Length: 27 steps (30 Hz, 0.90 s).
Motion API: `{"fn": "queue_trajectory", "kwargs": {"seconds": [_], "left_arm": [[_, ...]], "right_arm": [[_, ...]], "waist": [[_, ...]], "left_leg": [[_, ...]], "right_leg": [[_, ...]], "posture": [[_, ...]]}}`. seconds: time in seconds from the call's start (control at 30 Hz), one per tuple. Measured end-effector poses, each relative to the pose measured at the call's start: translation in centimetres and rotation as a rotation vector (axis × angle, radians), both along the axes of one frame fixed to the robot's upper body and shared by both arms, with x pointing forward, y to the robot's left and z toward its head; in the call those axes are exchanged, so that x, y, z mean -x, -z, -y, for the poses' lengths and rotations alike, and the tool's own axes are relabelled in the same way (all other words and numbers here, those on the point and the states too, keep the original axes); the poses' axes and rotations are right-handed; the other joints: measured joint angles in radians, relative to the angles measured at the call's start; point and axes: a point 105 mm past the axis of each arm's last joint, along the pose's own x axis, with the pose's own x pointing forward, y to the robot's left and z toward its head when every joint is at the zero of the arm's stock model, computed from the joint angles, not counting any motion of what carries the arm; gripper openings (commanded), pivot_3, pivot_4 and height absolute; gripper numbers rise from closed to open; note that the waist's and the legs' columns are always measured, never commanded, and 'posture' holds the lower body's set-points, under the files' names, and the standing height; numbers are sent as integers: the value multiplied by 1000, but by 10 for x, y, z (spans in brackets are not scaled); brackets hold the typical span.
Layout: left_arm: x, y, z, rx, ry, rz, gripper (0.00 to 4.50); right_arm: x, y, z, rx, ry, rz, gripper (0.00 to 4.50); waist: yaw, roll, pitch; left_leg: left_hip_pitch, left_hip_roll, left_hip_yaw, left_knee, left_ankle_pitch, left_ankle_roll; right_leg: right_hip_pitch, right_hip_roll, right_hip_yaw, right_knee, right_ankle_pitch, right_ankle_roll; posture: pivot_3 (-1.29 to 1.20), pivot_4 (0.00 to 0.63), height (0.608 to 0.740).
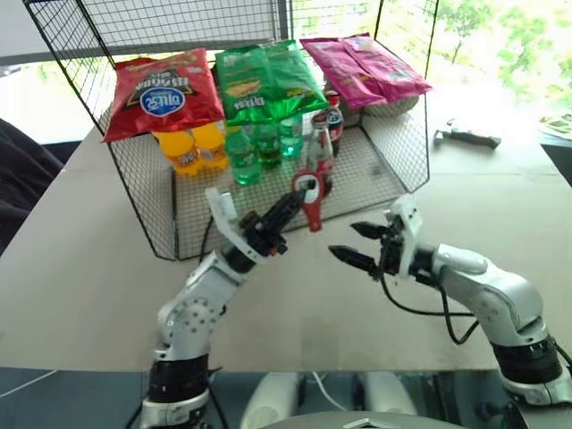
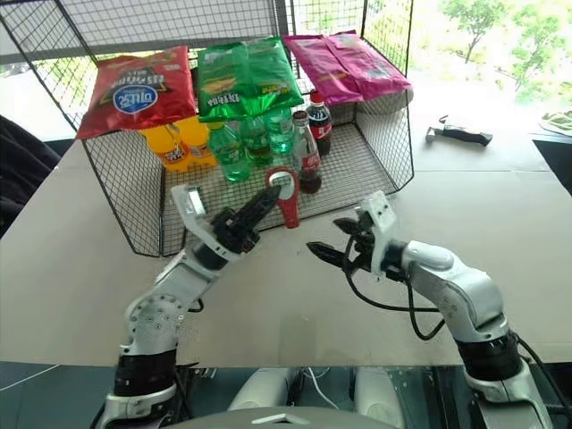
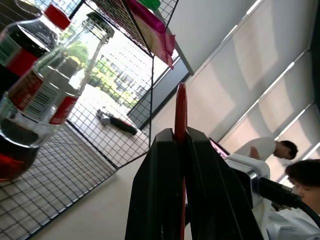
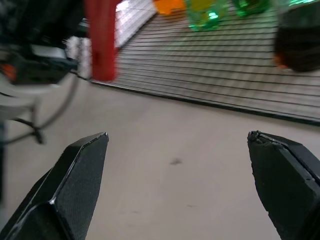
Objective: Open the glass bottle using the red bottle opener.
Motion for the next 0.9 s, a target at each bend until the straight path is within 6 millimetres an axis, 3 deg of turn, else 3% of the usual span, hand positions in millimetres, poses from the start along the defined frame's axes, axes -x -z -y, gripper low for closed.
{"fn": "queue_trajectory", "kwargs": {"seconds": [0.23,0.33,0.53,0.67,0.9], "left_arm": [[2,4,12,27,67,-15,14],[5,8,12,33,90,-27,14],[8,11,13,37,107,-35,14],[9,10,14,42,119,-26,0],[14,7,17,66,159,-1,0]], "right_arm": [[19,-15,-17,-130,-157,-162,4500],[19,-26,-19,-166,-166,-167,4500],[20,-28,-22,-185,-165,-179,4500],[19,-28,-22,-180,-157,-180,3309],[16,-25,-16,-151,-128,-175,30]], "waist": [[-2,0,0],[-3,0,0],[-3,0,0],[-4,0,0],[-5,0,0]], "left_leg": [[0,0,0,0,0,0],[0,0,0,0,0,0],[0,0,0,0,0,0],[0,0,0,0,0,0],[0,0,0,0,0,0]], "right_leg": [[0,0,0,-1,0,0],[0,0,0,0,0,0],[0,0,0,0,0,0],[0,0,0,0,0,0],[0,0,0,0,0,0]], "posture": [[0,150,740],[0,150,740],[0,150,740],[0,150,740],[0,150,740]]}}
